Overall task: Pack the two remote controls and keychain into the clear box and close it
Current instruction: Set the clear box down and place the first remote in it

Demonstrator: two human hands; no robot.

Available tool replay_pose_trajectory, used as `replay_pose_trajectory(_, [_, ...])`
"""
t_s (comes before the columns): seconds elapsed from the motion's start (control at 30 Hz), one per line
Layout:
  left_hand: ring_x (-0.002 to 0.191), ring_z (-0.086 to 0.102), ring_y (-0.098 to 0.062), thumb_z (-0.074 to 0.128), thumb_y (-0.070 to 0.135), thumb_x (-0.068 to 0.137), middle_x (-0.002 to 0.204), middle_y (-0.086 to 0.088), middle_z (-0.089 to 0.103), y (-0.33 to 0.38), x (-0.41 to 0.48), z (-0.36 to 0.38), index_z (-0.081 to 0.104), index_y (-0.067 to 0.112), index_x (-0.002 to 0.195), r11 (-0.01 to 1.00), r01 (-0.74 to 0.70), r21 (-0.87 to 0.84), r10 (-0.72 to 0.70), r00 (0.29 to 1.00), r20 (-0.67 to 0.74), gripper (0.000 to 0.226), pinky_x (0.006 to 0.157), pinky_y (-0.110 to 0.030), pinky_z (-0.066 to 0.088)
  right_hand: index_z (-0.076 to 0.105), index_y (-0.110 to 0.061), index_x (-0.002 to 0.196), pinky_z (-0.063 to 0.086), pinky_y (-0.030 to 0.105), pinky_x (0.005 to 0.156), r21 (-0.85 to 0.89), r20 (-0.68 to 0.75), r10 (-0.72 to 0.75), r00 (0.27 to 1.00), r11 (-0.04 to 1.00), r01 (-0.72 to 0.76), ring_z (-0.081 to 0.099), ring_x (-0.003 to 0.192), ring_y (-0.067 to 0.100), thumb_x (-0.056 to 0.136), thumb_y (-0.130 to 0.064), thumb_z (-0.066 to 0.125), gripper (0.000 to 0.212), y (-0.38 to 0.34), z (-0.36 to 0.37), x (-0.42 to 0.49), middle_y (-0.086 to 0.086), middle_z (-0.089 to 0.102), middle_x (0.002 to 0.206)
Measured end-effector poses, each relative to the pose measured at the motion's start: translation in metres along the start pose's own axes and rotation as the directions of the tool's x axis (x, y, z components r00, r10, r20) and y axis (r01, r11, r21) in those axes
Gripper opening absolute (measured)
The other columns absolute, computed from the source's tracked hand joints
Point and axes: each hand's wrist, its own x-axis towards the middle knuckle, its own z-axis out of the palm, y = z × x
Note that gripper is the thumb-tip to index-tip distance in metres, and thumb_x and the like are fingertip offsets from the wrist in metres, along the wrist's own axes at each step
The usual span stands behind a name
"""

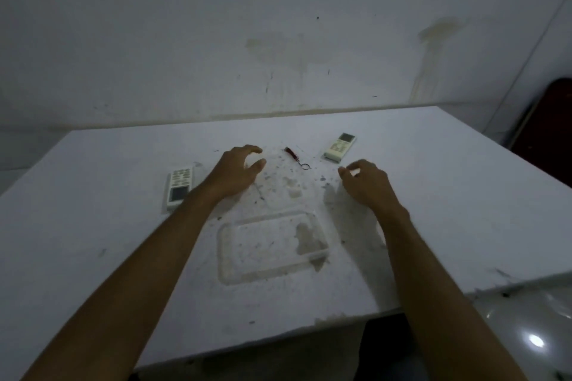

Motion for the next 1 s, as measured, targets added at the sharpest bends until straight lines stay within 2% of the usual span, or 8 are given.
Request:
replay_pose_trajectory(0.13, [0.145, 0.041, -0.024, 0.049, 0.076, 0.091, 0.159, 0.000, 0.045, -0.015, 0.011, 0.022, 0.056, 0.036, 0.142, 0.990, 0.034, 0.138, -0.032, 0.999, -0.018, 0.065, 0.121, -0.045, 0.026, 0.048, -0.017, 0.142, 0.045, 0.039, 0.099, 0.086, -0.079, 0.041, 0.996, 0.996, -0.034, 0.058, 0.121, 0.040, 0.093, -0.050, 0.063, 0.061, -0.012, 0.015, 0.056, 0.024, 0.054, 0.135])
replay_pose_trajectory(0.2, [0.149, 0.034, -0.021, 0.050, 0.082, 0.085, 0.162, 0.001, 0.040, -0.024, 0.010, 0.028, 0.055, 0.039, 0.142, 0.980, -0.004, 0.200, 0.009, 1.000, -0.028, 0.071, 0.122, -0.044, 0.019, 0.051, -0.027, 0.141, 0.045, 0.041, 0.101, 0.076, -0.098, 0.034, 0.995, 0.997, -0.026, 0.058, 0.118, 0.041, 0.089, -0.059, 0.061, 0.061, -0.018, 0.027, 0.074, 0.022, 0.048, 0.135])
replay_pose_trajectory(0.3, [0.151, 0.029, -0.021, 0.045, 0.085, 0.084, 0.165, 0.002, 0.035, -0.027, 0.009, 0.031, 0.050, 0.041, 0.146, 0.969, -0.033, 0.246, 0.043, 0.998, -0.036, 0.076, 0.123, -0.042, 0.015, 0.057, -0.029, 0.133, 0.046, 0.044, 0.099, -0.029, -0.131, 0.048, 0.990, 0.998, -0.052, 0.057, 0.119, 0.041, 0.086, -0.069, 0.056, 0.062, -0.024, 0.040, 0.089, 0.018, 0.045, 0.135])
replay_pose_trajectory(0.53, [0.152, 0.027, -0.021, 0.033, 0.088, 0.083, 0.165, 0.002, 0.034, -0.031, 0.011, 0.035, 0.046, 0.040, 0.149, 0.951, -0.064, 0.303, 0.080, 0.996, -0.041, 0.082, 0.124, -0.045, 0.017, 0.062, -0.026, 0.127, 0.048, 0.041, 0.094, -0.023, -0.213, 0.039, 0.976, 0.999, -0.045, 0.055, 0.118, 0.039, 0.082, -0.066, 0.065, 0.060, -0.018, 0.047, 0.086, 0.018, 0.048, 0.129])
replay_pose_trajectory(0.7, [0.146, 0.038, -0.022, 0.043, 0.082, 0.087, 0.159, 0.000, 0.045, -0.026, 0.004, 0.031, 0.054, 0.031, 0.145, 0.981, -0.054, 0.186, 0.072, 0.993, -0.094, 0.078, 0.122, -0.045, 0.025, 0.065, -0.025, 0.122, 0.046, 0.039, 0.097, 0.035, -0.232, 0.034, 0.972, 0.999, -0.027, 0.051, 0.121, 0.037, 0.077, -0.062, 0.073, 0.059, -0.016, 0.040, 0.071, 0.018, 0.053, 0.126])
replay_pose_trajectory(0.83, [0.141, 0.043, -0.017, 0.049, 0.080, 0.087, 0.153, 0.004, 0.050, -0.017, -0.007, 0.026, 0.055, 0.031, 0.142, 0.999, -0.048, 0.003, 0.048, 0.991, -0.127, 0.074, 0.118, -0.044, 0.035, 0.066, -0.024, 0.125, 0.045, 0.037, 0.099, 0.070, -0.198, 0.045, 0.979, 0.997, -0.032, 0.053, 0.123, 0.034, 0.077, -0.043, 0.075, 0.053, -0.017, 0.030, 0.065, 0.018, 0.064, 0.124])
replay_pose_trajectory(0.9, [0.131, 0.052, -0.010, 0.057, 0.071, 0.090, 0.142, 0.011, 0.058, -0.010, -0.011, 0.020, 0.064, 0.033, 0.131, 0.967, -0.079, -0.242, 0.024, 0.975, -0.223, 0.056, 0.113, -0.039, 0.042, 0.066, -0.024, 0.129, 0.046, 0.036, 0.099, 0.096, -0.199, 0.023, 0.980, 0.995, -0.004, 0.057, 0.122, 0.031, 0.077, -0.038, 0.077, 0.056, -0.018, 0.024, 0.060, 0.013, 0.068, 0.124])
replay_pose_trajectory(1.0, [0.112, 0.065, -0.001, 0.062, 0.032, 0.102, 0.118, 0.015, 0.072, 0.007, -0.018, 0.009, 0.073, 0.034, 0.109, 0.864, -0.158, -0.477, -0.051, 0.917, -0.396, 0.013, 0.105, -0.040, 0.053, 0.060, -0.018, 0.131, 0.055, 0.032, 0.084, 0.184, -0.217, 0.007, 0.976, 0.982, 0.034, 0.067, 0.105, 0.029, 0.075, -0.035, 0.082, 0.063, -0.020, 0.018, 0.048, 0.014, 0.070, 0.121])
